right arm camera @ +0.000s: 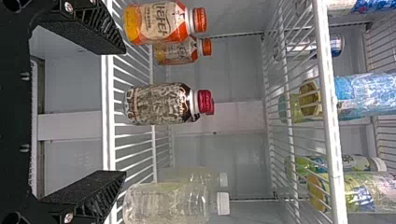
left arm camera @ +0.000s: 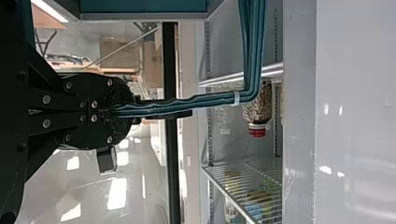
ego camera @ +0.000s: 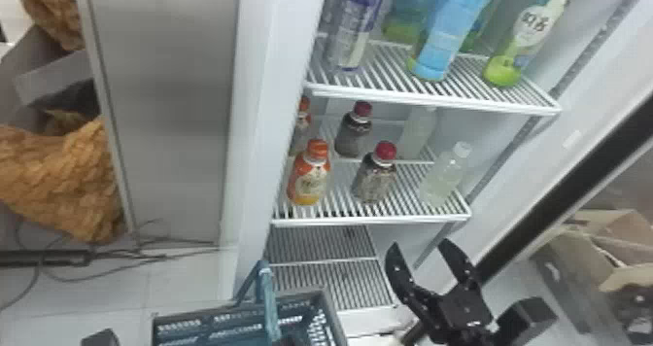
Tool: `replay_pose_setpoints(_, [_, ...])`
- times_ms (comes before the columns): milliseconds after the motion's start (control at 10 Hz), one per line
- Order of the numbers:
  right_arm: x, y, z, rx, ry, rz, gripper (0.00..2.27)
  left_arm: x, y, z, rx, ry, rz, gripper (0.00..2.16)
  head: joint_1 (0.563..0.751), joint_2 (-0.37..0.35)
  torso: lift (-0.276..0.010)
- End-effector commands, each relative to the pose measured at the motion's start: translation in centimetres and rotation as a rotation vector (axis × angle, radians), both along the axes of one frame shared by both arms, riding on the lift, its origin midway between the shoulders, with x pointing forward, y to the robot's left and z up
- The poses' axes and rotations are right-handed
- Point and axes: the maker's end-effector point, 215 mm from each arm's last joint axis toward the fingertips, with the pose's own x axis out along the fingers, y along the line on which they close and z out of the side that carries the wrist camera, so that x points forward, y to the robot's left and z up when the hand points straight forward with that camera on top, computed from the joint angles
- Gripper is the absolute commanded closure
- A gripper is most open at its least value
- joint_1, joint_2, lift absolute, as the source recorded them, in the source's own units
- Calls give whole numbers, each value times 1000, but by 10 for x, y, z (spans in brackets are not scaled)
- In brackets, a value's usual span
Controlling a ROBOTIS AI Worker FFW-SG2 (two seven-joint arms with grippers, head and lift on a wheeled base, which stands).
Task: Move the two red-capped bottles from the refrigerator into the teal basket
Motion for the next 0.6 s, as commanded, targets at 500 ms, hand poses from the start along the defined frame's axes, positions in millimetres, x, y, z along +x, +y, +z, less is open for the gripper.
replay_pose_setpoints(500, [10,0,3,2,-14,-2,88,0,0,-1,0,3,0,1151,695,-350,-228])
